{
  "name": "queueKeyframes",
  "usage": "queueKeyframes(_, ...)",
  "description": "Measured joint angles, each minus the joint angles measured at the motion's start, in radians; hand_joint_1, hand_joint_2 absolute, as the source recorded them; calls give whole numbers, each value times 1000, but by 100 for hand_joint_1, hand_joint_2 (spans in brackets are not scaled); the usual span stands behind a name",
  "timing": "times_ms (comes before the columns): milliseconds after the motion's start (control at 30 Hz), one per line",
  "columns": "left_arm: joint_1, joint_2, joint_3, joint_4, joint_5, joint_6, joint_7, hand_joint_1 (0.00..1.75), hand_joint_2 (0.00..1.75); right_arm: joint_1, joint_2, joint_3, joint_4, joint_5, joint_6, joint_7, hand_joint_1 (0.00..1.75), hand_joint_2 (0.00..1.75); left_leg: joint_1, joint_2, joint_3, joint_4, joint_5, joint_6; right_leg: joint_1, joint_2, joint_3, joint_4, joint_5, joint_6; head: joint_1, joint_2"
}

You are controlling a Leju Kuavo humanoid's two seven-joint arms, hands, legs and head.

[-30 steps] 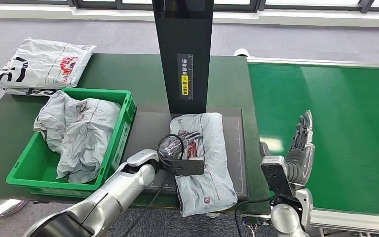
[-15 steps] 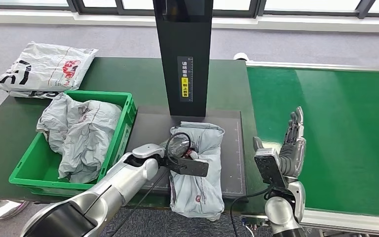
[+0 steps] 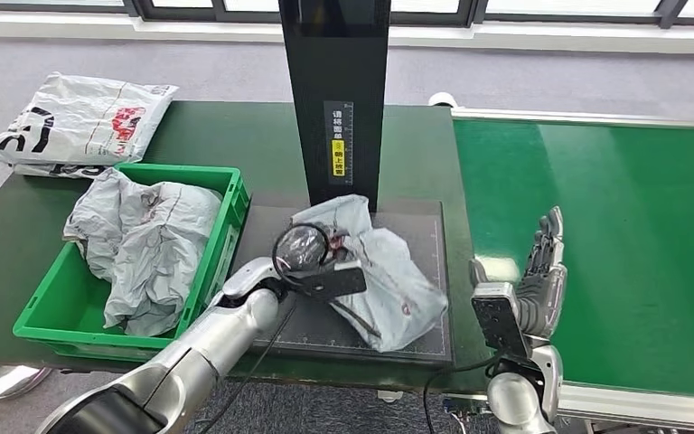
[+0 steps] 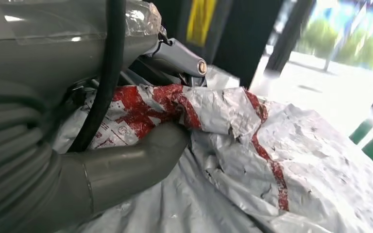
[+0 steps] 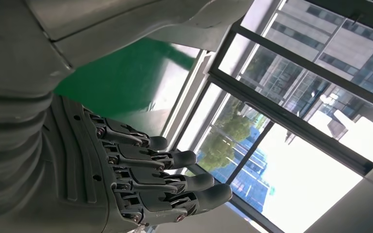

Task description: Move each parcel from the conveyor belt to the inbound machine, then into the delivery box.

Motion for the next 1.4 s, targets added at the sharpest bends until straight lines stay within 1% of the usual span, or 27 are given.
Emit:
queueKeyframes(133,19,9,57,-132,45,-31,20,175,175,13,0,-8,-10,0,-6,0,0,175,0,0,-1,0,0,0,-1,1,-1,0,0,0,0,0)
queueKeyframes(367,40,17,97,-214,51,-32,19,175,175,15,0,-11,-14,0,-7,0,0,175,0,0,-3,0,-1,1,-1,1,-3,0,0,0,0,0)
queueKeyframes(633,48,20,102,-240,51,-32,19,175,175,15,0,-11,-14,0,-8,0,0,175,0,0,-3,0,-1,1,-1,1,-3,0,0,0,0,0)
queueKeyframes(1400,53,22,103,-249,51,-32,19,175,175,15,0,-11,-14,-1,-8,0,0,175,0,0,-3,0,-1,1,-1,1,-4,0,0,0,0,0)
